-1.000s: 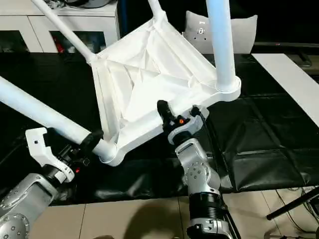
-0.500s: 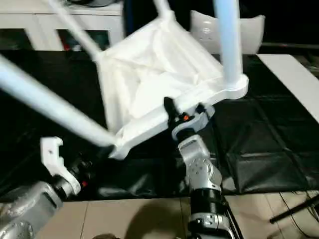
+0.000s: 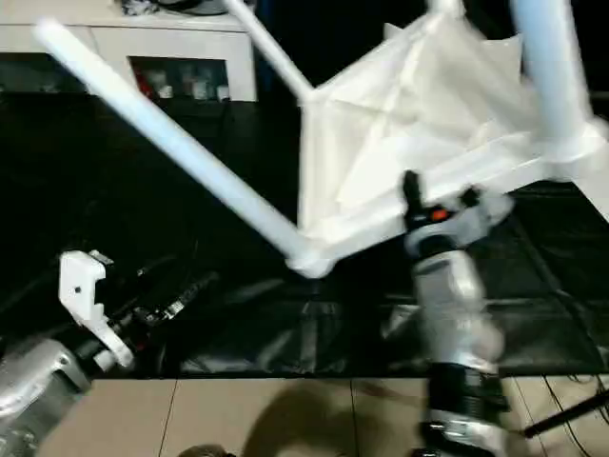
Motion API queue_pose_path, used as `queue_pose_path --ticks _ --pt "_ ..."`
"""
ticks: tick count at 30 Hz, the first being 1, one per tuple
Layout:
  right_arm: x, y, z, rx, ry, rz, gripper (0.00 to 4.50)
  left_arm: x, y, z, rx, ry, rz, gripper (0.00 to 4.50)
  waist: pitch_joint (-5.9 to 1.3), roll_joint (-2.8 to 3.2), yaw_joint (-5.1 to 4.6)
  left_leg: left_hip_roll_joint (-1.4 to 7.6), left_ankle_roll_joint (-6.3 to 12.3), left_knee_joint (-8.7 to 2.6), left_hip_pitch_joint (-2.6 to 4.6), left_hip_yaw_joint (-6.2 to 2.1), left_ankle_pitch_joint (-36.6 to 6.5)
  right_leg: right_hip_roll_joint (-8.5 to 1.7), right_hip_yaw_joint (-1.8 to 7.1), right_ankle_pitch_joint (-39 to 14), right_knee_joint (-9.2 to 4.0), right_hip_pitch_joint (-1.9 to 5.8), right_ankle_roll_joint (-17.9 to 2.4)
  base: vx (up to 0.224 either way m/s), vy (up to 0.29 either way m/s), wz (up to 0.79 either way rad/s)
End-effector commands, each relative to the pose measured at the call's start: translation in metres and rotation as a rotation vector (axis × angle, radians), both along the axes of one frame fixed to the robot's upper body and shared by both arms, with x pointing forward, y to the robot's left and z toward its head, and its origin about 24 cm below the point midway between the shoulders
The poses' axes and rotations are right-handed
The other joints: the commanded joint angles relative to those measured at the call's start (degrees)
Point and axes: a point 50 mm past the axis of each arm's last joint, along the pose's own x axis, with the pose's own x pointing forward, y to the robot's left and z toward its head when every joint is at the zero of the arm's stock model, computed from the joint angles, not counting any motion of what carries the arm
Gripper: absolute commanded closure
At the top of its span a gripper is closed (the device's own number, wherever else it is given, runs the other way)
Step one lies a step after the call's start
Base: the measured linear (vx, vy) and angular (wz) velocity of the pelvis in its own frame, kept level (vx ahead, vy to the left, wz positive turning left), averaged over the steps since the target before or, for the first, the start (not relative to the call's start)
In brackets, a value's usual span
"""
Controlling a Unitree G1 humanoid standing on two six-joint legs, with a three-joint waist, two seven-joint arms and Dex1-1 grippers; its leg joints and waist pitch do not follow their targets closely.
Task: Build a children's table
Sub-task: Flip table
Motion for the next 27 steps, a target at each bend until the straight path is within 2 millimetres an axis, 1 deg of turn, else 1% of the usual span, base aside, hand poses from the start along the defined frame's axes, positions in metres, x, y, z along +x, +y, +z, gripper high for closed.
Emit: queue_pose_path --ticks 1,2,3,4,5,6,7,8,9,10,11,12,13,14,15,16,17,18,19,20,21,22,23,24,25,26,27 --pt "-0.004 0.010 0.010 -0.264 0.008 0.092 2.39 0.000 -0.006 0.012 0.029 -0.037 -0.080 0.05 -2.76 -0.92 -0.33 5.96 1.02 -4.82 0.05 -2.89 -4.7 -6.92 5.39 -16.3 -4.89 2.75 -1.5 0.000 0.000 0.00" --pt "-0.005 0.010 0.011 -0.291 0.014 0.099 2.39 0.000 -0.007 0.015 0.041 -0.043 -0.097 0.01 -2.73 -0.84 -0.45 5.94 0.95 -4.80 0.01 -2.92 -4.6 -6.94 5.36 -16.8 -4.89 2.75 -1.4 0.000 0.000 0.00" --pt "-0.006 0.009 0.011 -0.296 0.016 0.101 2.39 0.000 -0.007 0.016 0.046 -0.046 -0.102 0.00 -2.75 -0.84 -1.04 5.73 1.03 -4.68 -0.22 -2.93 -4.5 -6.92 5.31 -17.6 -4.99 2.79 -1.0 0.000 0.000 0.00" --pt "-0.006 0.008 0.014 -0.325 0.024 0.105 2.39 0.002 -0.007 0.020 0.070 -0.063 -0.116 0.00 -2.72 -1.24 -1.50 5.74 1.10 -4.68 -0.36 -2.98 -4.8 -6.99 5.26 -18.8 -5.21 2.89 -0.7 0.000 0.000 0.00" --pt "-0.007 0.005 0.016 -0.355 0.033 0.105 2.39 0.004 -0.007 0.025 0.098 -0.087 -0.122 0.00 -2.73 -1.07 -1.51 5.73 1.02 -4.67 -0.18 -3.05 -5.1 -6.87 5.25 -19.3 -5.26 2.76 -0.6 0.000 0.000 0.00" --pt "-0.007 0.003 0.019 -0.387 0.045 0.103 2.39 0.007 -0.007 0.030 0.132 -0.120 -0.115 0.00 -2.78 -1.23 -1.83 5.68 1.00 -4.65 0.10 -3.05 -6.0 -6.55 5.17 -19.7 -5.36 2.53 -0.4 0.000 0.000 0.00" --pt "-0.007 0.003 0.020 -0.390 0.048 0.103 2.39 0.008 -0.006 0.032 0.138 -0.126 -0.111 0.00 -2.81 -1.17 -1.84 5.68 0.97 -4.65 0.21 -3.09 -6.2 -6.48 5.13 -19.7 -5.34 2.53 -0.2 0.000 0.000 0.00" --pt "-0.007 0.003 0.020 -0.392 0.050 0.102 2.39 0.008 -0.006 0.032 0.141 -0.129 -0.109 0.00 -2.76 -1.11 -1.90 5.78 0.71 -4.66 0.49 -3.04 -7.0 -6.41 5.15 -19.8 -5.50 2.21 -0.4 0.000 0.000 0.00" --pt "-0.006 0.002 0.022 -0.410 0.059 0.095 2.40 0.013 -0.005 0.039 0.156 -0.161 -0.086 0.00 -2.74 -1.41 -2.02 5.89 0.24 -4.76 0.41 -3.08 -7.8 -6.53 5.11 -20.4 -5.65 2.28 -0.6 0.000 0.000 0.00" --pt "-0.005 0.002 0.023 -0.417 0.063 0.093 2.40 0.015 -0.004 0.042 0.164 -0.175 -0.079 0.00 -2.86 -1.68 -1.93 5.94 0.09 -4.74 0.47 -3.11 -7.8 -6.62 5.09 -20.3 -5.56 2.36 -0.6 0.000 0.000 0.00" --pt "-0.004 0.003 0.024 -0.433 0.071 0.089 2.41 0.019 -0.003 0.047 0.185 -0.198 -0.070 0.00 -2.97 -1.46 -1.86 6.07 -0.48 -4.78 0.57 -3.26 -7.8 -6.60 5.13 -18.8 -5.22 2.31 -1.1 0.000 0.000 0.00" --pt "-0.003 0.005 0.026 -0.448 0.081 0.090 2.43 0.022 -0.002 0.051 0.214 -0.218 -0.061 0.00 -2.92 -2.01 -2.02 6.13 -0.54 -4.80 0.44 -3.26 -7.7 -6.53 5.16 -18.4 -5.17 2.36 -1.2 0.000 0.000 0.00" --pt "-0.003 0.006 0.026 -0.459 0.088 0.093 2.44 0.024 -0.002 0.054 0.240 -0.230 -0.055 0.00 -2.91 -1.88 -1.94 6.10 -0.63 -4.85 0.42 -3.32 -7.7 -6.54 5.18 -18.3 -5.04 2.36 -1.2 0.000 0.000 0.00" --pt "-0.002 0.009 0.027 -0.479 0.094 0.097 2.47 0.027 -0.001 0.056 0.285 -0.243 -0.053 0.00 -2.91 -2.04 -1.88 6.06 -0.89 -4.81 0.51 -3.31 -7.9 -6.71 5.23 -18.8 -5.00 2.35 -1.1 0.000 0.000 0.00" --pt "0.000 0.013 0.027 -0.499 0.103 0.100 2.49 0.031 0.001 0.056 0.350 -0.256 -0.046 0.00 -2.91 -2.24 -1.88 5.99 -0.99 -4.73 0.44 -3.22 -7.9 -6.87 5.30 -19.2 -5.18 2.39 -1.0 0.000 0.000 0.00" --pt "0.001 0.015 0.027 -0.511 0.109 0.101 2.49 0.034 0.002 0.056 0.391 -0.263 -0.041 0.00 -2.87 -2.16 -1.77 6.04 -1.06 -4.77 0.44 -3.29 -7.8 -6.85 5.30 -19.4 -5.19 2.29 -0.8 0.000 0.000 0.00" --pt "0.003 0.019 0.028 -0.531 0.119 0.105 2.51 0.039 0.004 0.056 0.470 -0.291 -0.031 0.00 -2.94 -2.43 -1.84 5.94 -1.22 -4.81 0.47 -3.36 -8.1 -6.74 5.32 -20.2 -4.97 2.25 -0.1 0.000 0.000 0.00" --pt "0.003 0.019 0.028 -0.535 0.121 0.105 2.53 0.040 0.004 0.056 0.483 -0.296 -0.029 0.00 -2.89 -2.30 -1.84 5.93 -1.39 -4.83 0.52 -3.38 -8.3 -6.74 5.30 -20.7 -5.12 2.15 0.0 0.000 0.000 0.00" --pt "0.005 0.020 0.027 -0.554 0.141 0.089 2.54 0.044 0.005 0.058 0.507 -0.317 -0.014 0.00 -2.94 -2.35 -1.87 6.01 -1.66 -4.78 0.56 -3.33 -8.3 -6.88 5.35 -20.7 -5.15 2.16 -0.1 0.000 0.000 0.00" --pt "0.007 0.022 0.027 -0.570 0.171 0.075 2.54 0.049 0.004 0.062 0.531 -0.350 -0.001 0.00 -2.93 -2.37 -1.86 6.24 -2.26 -4.90 0.75 -3.42 -8.3 -6.79 5.38 -20.0 -5.16 2.01 -0.3 0.000 0.000 0.00" --pt "0.008 0.023 0.026 -0.573 0.181 0.073 2.54 0.051 0.003 0.064 0.541 -0.366 0.002 0.00 -3.08 -2.26 -1.76 6.24 -2.57 -4.78 0.98 -3.42 -8.1 -6.85 5.40 -18.8 -4.96 1.98 -0.7 0.000 0.000 0.00" --pt "0.009 0.027 0.026 -0.572 0.192 0.080 2.54 0.053 0.000 0.067 0.558 -0.399 0.000 0.00 -3.03 -2.28 -1.77 6.31 -3.11 -4.98 0.97 -3.46 -8.4 -6.84 5.47 -16.7 -4.64 2.07 -1.8 0.000 0.000 0.00" --pt "0.010 0.033 0.025 -0.571 0.189 0.119 2.54 0.054 -0.006 0.071 0.569 -0.448 -0.034 0.00 -2.94 -2.43 -1.62 6.36 -3.32 -5.02 0.96 -3.45 -8.8 -6.96 5.52 -16.0 -4.71 2.10 -2.2 0.000 0.000 0.00" --pt "0.011 0.037 0.024 -0.587 0.182 0.139 2.54 0.055 -0.012 0.073 0.573 -0.474 -0.059 0.00 -2.97 -2.64 -1.51 6.37 -3.51 -5.05 0.91 -3.50 -9.2 -7.19 5.56 -15.9 -4.59 2.34 -2.6 0.000 0.000 0.00" --pt "0.012 0.040 0.023 -0.607 0.182 0.144 2.54 0.056 -0.017 0.075 0.585 -0.501 -0.069 0.00 -2.94 -2.82 -1.44 6.38 -3.48 -5.06 0.90 -3.45 -9.3 -7.30 5.58 -16.1 -4.68 2.33 -2.7 0.000 0.000 0.00" --pt "0.012 0.043 0.021 -0.609 0.180 0.164 2.00 0.058 -0.021 0.076 0.605 -0.548 -0.053 0.00 -2.78 -2.86 -1.46 6.36 -3.38 -5.10 0.77 -3.50 -9.9 -7.34 5.58 -17.4 -4.87 2.33 -2.5 0.000 0.000 0.00" --pt "0.014 0.048 0.017 -0.617 0.176 0.174 1.86 0.063 -0.029 0.076 0.629 -0.618 -0.028 0.00 -2.62 -2.86 -1.53 6.34 -3.36 -5.09 0.81 -3.54 -11.0 -7.47 5.57 -19.7 -5.20 2.30 -2.2 0.000 0.000 0.00"
